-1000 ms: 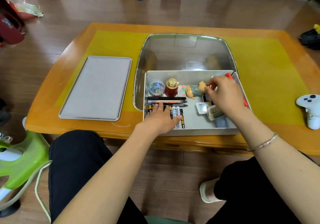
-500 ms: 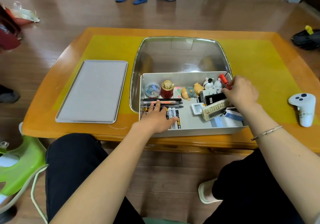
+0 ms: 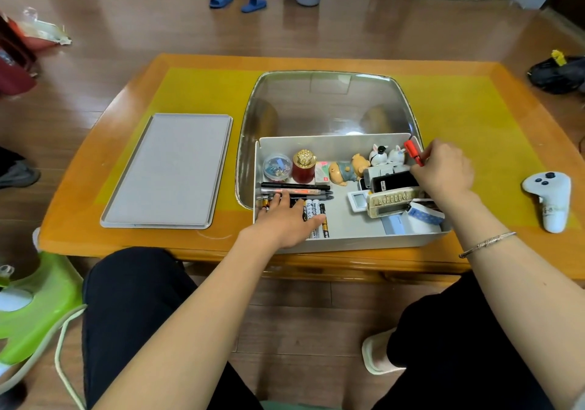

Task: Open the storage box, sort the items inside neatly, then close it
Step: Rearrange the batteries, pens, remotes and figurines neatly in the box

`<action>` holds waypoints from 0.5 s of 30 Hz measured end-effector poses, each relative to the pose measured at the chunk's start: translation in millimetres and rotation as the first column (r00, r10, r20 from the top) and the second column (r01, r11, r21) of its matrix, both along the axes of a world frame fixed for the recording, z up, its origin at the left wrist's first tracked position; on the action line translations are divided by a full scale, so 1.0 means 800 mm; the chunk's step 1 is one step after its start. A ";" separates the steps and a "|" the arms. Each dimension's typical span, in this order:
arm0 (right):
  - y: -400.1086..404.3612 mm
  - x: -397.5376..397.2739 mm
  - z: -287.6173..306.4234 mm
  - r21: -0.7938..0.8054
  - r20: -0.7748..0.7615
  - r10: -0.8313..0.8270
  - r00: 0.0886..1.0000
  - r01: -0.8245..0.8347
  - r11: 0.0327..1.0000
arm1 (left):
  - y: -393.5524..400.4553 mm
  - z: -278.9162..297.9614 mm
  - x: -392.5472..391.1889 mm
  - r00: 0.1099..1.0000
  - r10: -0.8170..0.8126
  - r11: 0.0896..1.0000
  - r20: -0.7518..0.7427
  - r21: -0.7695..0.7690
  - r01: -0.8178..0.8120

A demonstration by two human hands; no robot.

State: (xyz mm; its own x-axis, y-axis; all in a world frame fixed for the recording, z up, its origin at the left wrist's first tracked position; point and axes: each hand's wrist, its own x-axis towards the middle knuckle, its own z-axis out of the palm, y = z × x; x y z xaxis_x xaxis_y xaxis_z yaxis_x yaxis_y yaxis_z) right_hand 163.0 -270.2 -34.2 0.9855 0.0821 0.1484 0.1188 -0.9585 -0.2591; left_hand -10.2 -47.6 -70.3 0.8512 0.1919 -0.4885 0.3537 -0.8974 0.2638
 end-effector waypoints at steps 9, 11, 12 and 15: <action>-0.006 -0.007 0.006 0.047 0.069 -0.019 0.997 0.016 0.999 | 0.001 -0.009 -0.001 0.999 0.025 0.998 -0.027 -0.061 -0.027; -0.005 -0.011 0.009 0.106 0.098 0.029 0.995 -0.039 0.994 | 0.001 -0.010 0.000 0.999 0.031 0.997 -0.039 -0.070 -0.034; -0.002 -0.015 0.011 0.153 0.112 0.092 0.989 -0.108 0.982 | 0.001 -0.010 0.000 0.999 0.032 0.997 -0.042 -0.071 -0.035; 0.020 -0.029 0.011 0.257 0.141 0.291 0.946 -0.319 0.912 | 0.000 -0.008 -0.001 0.999 0.035 0.997 -0.037 -0.074 -0.037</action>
